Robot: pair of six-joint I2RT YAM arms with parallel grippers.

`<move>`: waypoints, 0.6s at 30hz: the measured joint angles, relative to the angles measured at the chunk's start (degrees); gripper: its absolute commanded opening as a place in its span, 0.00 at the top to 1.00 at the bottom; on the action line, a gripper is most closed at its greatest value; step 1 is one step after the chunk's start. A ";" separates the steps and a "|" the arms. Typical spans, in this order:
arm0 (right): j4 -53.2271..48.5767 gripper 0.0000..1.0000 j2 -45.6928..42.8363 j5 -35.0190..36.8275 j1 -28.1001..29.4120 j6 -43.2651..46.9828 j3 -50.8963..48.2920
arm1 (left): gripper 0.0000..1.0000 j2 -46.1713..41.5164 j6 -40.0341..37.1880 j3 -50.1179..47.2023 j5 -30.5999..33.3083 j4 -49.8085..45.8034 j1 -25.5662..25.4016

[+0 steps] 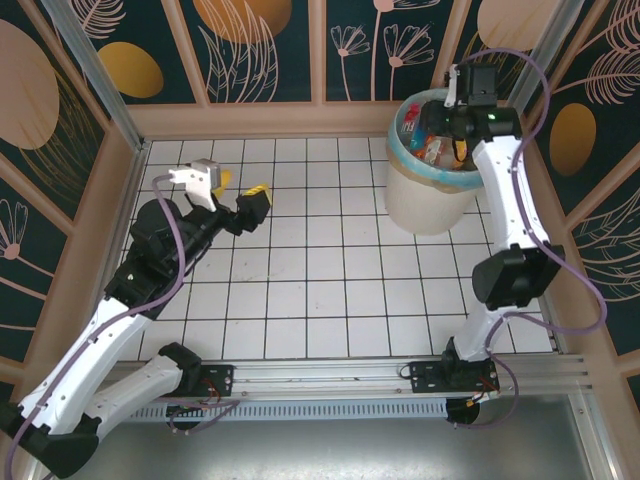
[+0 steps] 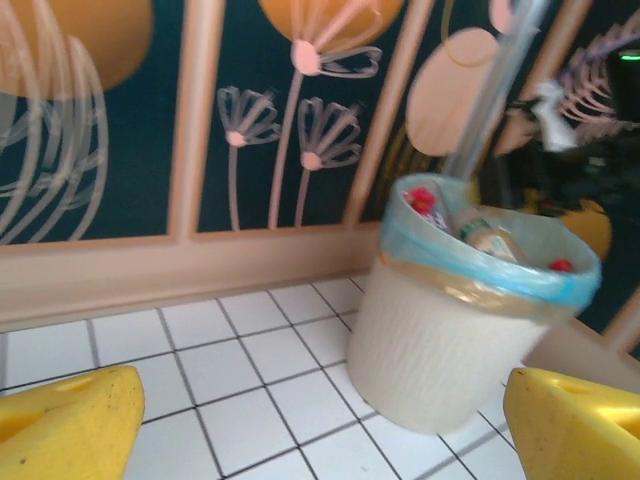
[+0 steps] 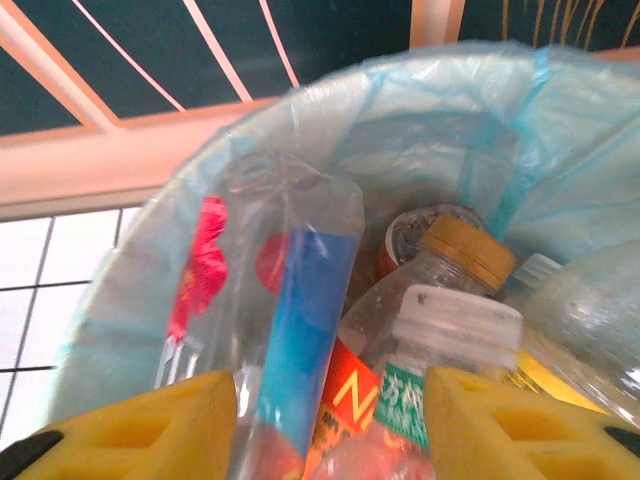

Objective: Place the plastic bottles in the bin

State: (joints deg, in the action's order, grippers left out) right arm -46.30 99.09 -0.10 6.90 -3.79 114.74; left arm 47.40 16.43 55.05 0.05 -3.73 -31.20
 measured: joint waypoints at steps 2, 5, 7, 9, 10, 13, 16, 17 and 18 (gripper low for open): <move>1.99 0.52 -5.29 -0.63 0.00 -0.46 -3.21 | 0.07 -0.87 0.55 -0.98 4.68 0.28 0.00; 5.86 0.62 -13.35 -2.54 0.07 -1.33 -7.19 | 0.05 -1.01 1.31 -1.64 11.30 0.22 0.00; 9.70 0.79 -17.84 -4.20 0.07 -1.84 -10.14 | 0.05 -0.96 2.08 -2.05 14.99 0.20 0.00; 12.76 1.00 -20.48 -6.32 0.07 -2.16 -12.15 | 0.05 -0.96 2.67 -2.40 18.12 0.00 0.00; 14.03 1.00 -20.55 -7.61 0.07 -2.32 -12.28 | 0.05 -0.96 3.02 -2.54 19.52 -0.09 0.00; 16.41 1.00 -17.42 -10.84 0.07 -2.60 -10.93 | 0.05 -1.03 3.87 -2.64 21.94 -0.57 0.00; 18.58 1.00 -11.54 -14.08 0.04 -3.17 -10.67 | 0.05 -1.60 4.48 -2.89 23.30 -1.25 0.00; 19.21 0.98 -9.55 -15.15 0.04 -3.67 -11.39 | 0.05 -2.03 4.70 -2.99 23.69 -1.51 0.00; 19.56 0.97 -8.13 -16.00 -0.04 -4.15 -12.07 | 0.05 -2.43 4.72 -3.04 24.09 -1.79 0.00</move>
State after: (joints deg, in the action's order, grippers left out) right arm -26.74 90.96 -16.10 6.85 -7.94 102.67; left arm 44.97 21.15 52.01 24.14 -5.52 -31.20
